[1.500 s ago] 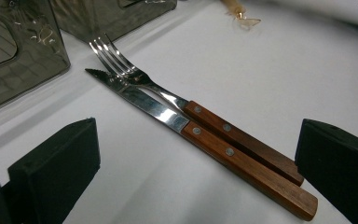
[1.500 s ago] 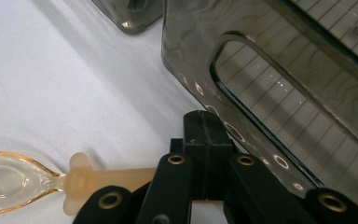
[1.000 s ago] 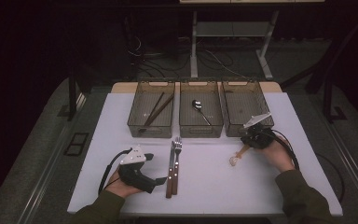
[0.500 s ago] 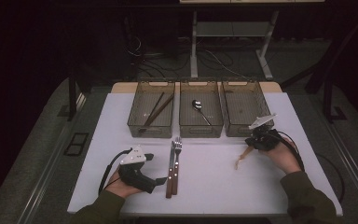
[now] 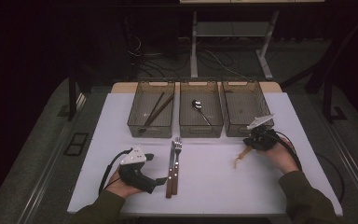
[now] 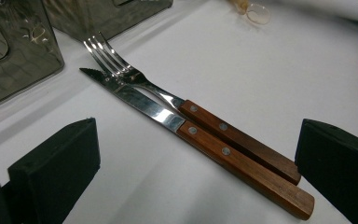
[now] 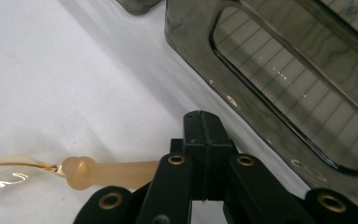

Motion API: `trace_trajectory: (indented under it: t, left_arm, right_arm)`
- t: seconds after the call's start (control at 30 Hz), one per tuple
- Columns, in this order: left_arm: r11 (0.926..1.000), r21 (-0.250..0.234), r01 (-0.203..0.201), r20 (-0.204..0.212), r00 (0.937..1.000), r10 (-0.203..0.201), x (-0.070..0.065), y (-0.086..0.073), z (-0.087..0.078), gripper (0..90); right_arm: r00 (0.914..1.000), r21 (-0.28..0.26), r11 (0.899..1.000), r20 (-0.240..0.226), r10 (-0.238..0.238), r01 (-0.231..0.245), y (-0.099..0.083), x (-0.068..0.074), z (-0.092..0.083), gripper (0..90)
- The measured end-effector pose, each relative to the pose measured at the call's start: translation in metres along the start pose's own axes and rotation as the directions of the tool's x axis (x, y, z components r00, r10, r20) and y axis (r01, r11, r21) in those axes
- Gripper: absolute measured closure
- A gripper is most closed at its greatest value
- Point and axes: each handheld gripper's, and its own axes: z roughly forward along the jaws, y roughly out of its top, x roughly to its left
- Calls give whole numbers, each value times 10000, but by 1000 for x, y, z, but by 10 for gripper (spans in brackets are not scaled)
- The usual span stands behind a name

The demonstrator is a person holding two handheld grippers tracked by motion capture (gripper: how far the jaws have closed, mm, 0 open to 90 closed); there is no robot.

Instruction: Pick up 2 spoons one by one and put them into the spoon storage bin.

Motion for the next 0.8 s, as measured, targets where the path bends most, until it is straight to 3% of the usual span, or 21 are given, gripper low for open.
trace_trajectory:
  t: [0.23, 0.43, 0.8]
  left_arm:
    - [10000, 11, -33, -4, 10000, 33, 0, 0, 0, 0]
    - [10000, 19, -37, 16, 10000, 37, 0, 0, 0, 0]
    - [10000, 3, -22, 50, 10000, 22, 0, 0, 0, 0]
  right_arm:
    - [9999, -63, 10000, -117, 49, -50, 4, -1, 9, 900]
    - [9994, -304, 9990, 108, 332, -328, 6, -9, 10, 900]
    - [9990, 154, 9990, 136, 428, -431, 3, -13, 4, 900]
